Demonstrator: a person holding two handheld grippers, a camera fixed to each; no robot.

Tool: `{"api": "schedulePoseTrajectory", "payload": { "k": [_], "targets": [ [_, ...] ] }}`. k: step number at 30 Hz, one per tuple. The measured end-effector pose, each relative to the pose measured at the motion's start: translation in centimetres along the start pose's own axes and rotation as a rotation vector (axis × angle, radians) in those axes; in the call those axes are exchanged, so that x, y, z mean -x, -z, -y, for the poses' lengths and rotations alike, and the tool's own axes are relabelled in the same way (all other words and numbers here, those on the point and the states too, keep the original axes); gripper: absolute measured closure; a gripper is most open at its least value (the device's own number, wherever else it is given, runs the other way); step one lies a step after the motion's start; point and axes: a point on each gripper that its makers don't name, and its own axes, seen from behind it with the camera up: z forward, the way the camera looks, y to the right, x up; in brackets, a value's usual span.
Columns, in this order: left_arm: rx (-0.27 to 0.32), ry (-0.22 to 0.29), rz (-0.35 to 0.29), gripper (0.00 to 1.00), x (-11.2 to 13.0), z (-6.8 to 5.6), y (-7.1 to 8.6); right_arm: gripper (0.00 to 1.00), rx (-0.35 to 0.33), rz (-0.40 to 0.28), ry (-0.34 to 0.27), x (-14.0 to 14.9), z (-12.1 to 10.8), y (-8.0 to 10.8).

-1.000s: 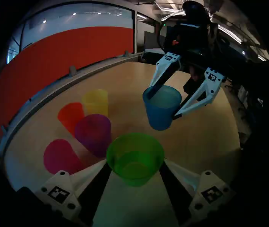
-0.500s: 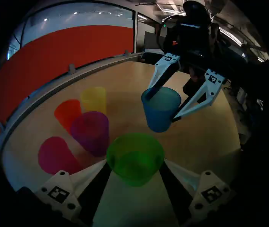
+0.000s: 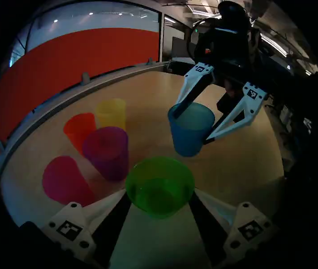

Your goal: Pour water

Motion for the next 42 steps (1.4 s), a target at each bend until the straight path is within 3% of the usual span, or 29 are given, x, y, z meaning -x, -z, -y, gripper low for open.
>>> {"api": "schedulePoseTrajectory", "payload": {
  "k": [29, 36, 42],
  "targets": [
    [-0.006, -0.014, 0.037, 0.1, 1.3, 0.0, 0.0, 0.08, 0.0, -0.001, -0.015, 0.8, 0.5, -0.7],
    [-0.024, -0.03, 0.059, 0.1, 2.2, 0.3, 0.6, 0.08, 0.001, -0.004, -0.019, 1.1, 0.9, -1.5],
    [-0.034, -0.012, 0.061, 0.1, 2.9, 0.4, 1.3, 0.08, 0.003, -0.008, -0.011, 1.3, 1.2, -2.1]
  ]
}}
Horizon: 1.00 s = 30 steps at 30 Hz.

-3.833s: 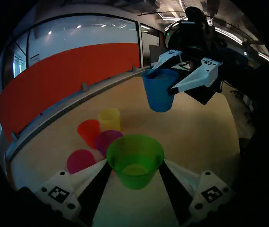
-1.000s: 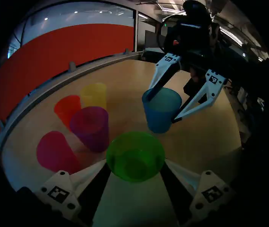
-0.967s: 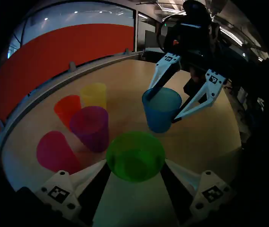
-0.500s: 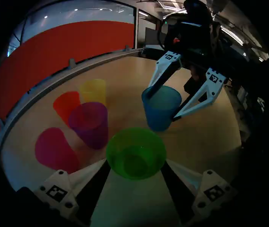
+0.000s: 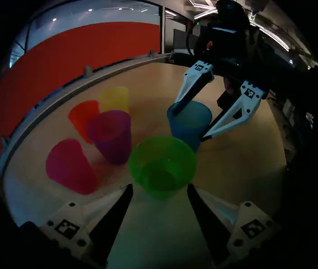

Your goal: Pour water

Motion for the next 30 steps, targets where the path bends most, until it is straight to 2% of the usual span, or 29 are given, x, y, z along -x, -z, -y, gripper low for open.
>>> {"api": "schedulePoseTrajectory", "payload": {
  "k": [15, 18, 21, 30],
  "targets": [
    [-0.033, 0.026, -0.007, 0.1, 1.0, 0.0, 1.6, 0.08, 0.014, 0.01, -0.001, 0.7, 0.3, 0.0],
    [-0.039, 0.032, -0.005, 0.1, 1.2, 0.0, 2.0, 0.05, 0.023, 0.015, -0.009, 1.0, 0.3, 0.1],
    [-0.046, 0.041, -0.01, 0.11, 1.3, -0.1, 2.4, 0.0, 0.025, 0.01, -0.017, 1.1, 0.4, 0.4],
    [-0.102, 0.076, -0.032, 0.11, 1.7, 0.4, 4.1, 0.0, 0.076, -0.023, -0.052, 1.3, 0.1, 2.6]
  ]
}}
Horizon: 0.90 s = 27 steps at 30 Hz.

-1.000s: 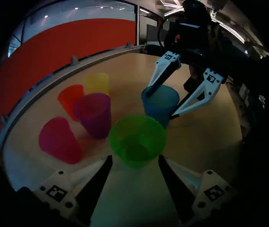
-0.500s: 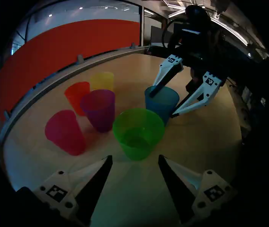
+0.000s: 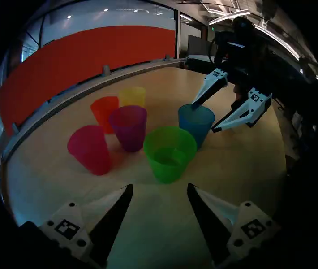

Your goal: Pour water

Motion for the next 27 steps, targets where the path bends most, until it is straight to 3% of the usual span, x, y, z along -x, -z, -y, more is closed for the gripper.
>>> {"api": "schedulePoseTrajectory", "payload": {
  "k": [15, 27],
  "targets": [
    [-0.167, 0.081, -0.076, 0.1, 0.4, 1.5, 5.3, 0.0, 0.14, -0.071, -0.086, 1.1, -0.9, 5.3],
    [-0.366, 0.203, -0.193, 0.1, 1.0, 4.7, 9.8, 0.0, 0.307, -0.203, -0.177, 0.1, -2.9, 9.3]
  ]
}}
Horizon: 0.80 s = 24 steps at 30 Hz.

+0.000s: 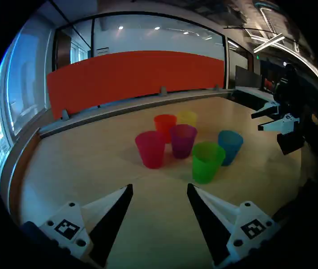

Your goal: Pour water

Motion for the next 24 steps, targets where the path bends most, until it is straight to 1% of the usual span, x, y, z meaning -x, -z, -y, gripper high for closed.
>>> {"api": "schedulePoseTrajectory", "payload": {
  "k": [3, 6, 9, 13, 15, 20, 24],
  "targets": [
    [-0.038, 0.013, -0.03, 0.1, -0.1, 0.7, 0.6, 0.0, 0.043, -0.027, -0.013, -0.3, -0.7, 0.5],
    [-0.077, 0.013, -0.056, 0.1, -0.4, 1.4, 1.3, 0.0, 0.092, -0.058, -0.017, -0.9, -1.3, 0.9],
    [-0.107, 0.015, -0.09, 0.1, -0.9, 1.8, 1.9, 0.0, 0.142, -0.097, -0.026, -1.8, -2.0, 1.2],
    [-0.159, 0.024, -0.142, 0.1, -2.1, 2.9, 2.6, 0.0, 0.205, -0.161, -0.049, -3.2, -3.1, 1.8],
    [-0.185, 0.03, -0.169, 0.1, -2.7, 3.4, 2.9, 0.0, 0.23, -0.188, -0.063, -3.8, -3.4, 2.0],
    [-0.252, 0.05, -0.237, 0.11, -3.8, 4.7, 3.6, 0.0, 0.272, -0.227, -0.1, -4.3, -4.1, 2.4],
    [-0.282, 0.073, -0.27, 0.11, -4.3, 5.3, 3.9, 0.0, 0.328, -0.26, -0.11, -4.6, -5.1, 2.8]
  ]
}}
